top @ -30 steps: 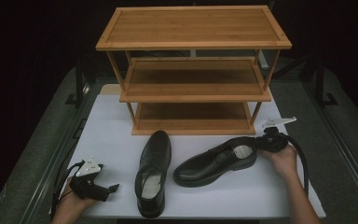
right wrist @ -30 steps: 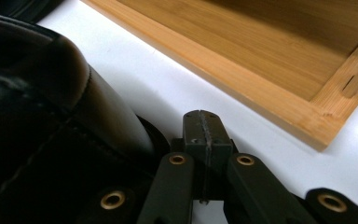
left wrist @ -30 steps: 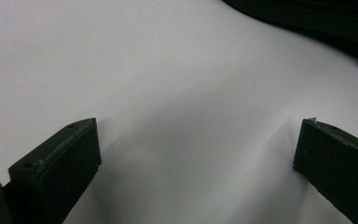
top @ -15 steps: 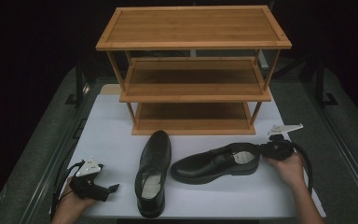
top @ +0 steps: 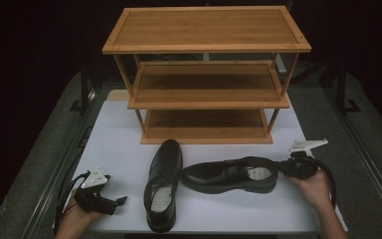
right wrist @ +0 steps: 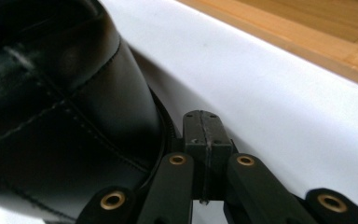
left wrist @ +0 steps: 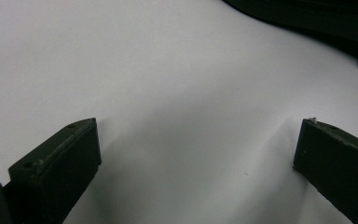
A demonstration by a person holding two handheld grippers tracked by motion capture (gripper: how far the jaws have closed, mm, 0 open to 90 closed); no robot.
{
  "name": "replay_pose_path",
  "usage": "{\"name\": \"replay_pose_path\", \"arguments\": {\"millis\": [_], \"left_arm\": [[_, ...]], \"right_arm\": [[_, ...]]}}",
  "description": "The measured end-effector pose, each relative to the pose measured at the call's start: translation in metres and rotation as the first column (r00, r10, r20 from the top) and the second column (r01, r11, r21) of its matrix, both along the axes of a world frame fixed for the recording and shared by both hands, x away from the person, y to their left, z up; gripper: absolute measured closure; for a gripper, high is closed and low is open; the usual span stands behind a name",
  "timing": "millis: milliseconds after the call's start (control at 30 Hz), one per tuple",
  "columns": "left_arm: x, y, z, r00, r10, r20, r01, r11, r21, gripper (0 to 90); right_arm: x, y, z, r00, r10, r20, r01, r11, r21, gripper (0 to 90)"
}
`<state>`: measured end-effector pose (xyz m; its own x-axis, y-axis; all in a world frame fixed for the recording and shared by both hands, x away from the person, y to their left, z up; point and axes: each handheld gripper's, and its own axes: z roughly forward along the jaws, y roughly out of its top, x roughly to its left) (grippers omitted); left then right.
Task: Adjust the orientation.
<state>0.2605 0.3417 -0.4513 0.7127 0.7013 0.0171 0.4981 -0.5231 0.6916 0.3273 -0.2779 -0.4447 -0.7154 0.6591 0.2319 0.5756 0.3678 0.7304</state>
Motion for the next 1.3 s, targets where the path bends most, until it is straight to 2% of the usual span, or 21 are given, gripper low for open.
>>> {"name": "replay_pose_path", "arguments": {"millis": [333, 367, 433, 467, 700, 1100, 1300], "left_arm": [[0.0, 0.0, 0.0, 1.0, 0.0, 0.0, 0.0, 1.0, 0.001, 0.0], [0.0, 0.0, 0.0, 1.0, 0.0, 0.0, 0.0, 1.0, 0.001, 0.0], [0.0, 0.0, 0.0, 1.0, 0.0, 0.0, 0.0, 1.0, 0.001, 0.0], [0.0, 0.0, 0.0, 1.0, 0.0, 0.0, 0.0, 1.0, 0.001, 0.0], [0.0, 0.0, 0.0, 1.0, 0.0, 0.0, 0.0, 1.0, 0.001, 0.0], [0.0, 0.0, 0.0, 1.0, 0.0, 0.001, 0.0, 1.0, 0.001, 0.0], [0.0, 0.0, 0.0, 1.0, 0.0, 0.001, 0.0, 1.0, 0.002, 0.0]], "right_arm": [[-0.028, 0.002, 0.001, 0.9989, 0.045, -0.007, -0.045, 0.9989, -0.01, 90.0], [-0.034, 0.002, 0.0, 0.9984, 0.055, -0.012, -0.056, 0.9984, -0.012, 90.0], [-0.037, 0.002, 0.0, 0.9982, 0.059, -0.014, -0.059, 0.9982, -0.013, 90.0], [-0.044, 0.003, -0.001, 0.9973, 0.073, -0.012, -0.073, 0.9972, -0.014, 90.0], [-0.06, 0.01, 0.0, 0.9922, 0.124, -0.017, -0.124, 0.9922, -0.015, 89.9], [-0.064, 0.023, 0.004, 0.9855, 0.168, -0.022, -0.169, 0.9851, -0.032, 89.9], [-0.069, 0.035, 0.006, 0.9761, 0.216, -0.024, -0.217, 0.9755, -0.038, 89.9]]}}
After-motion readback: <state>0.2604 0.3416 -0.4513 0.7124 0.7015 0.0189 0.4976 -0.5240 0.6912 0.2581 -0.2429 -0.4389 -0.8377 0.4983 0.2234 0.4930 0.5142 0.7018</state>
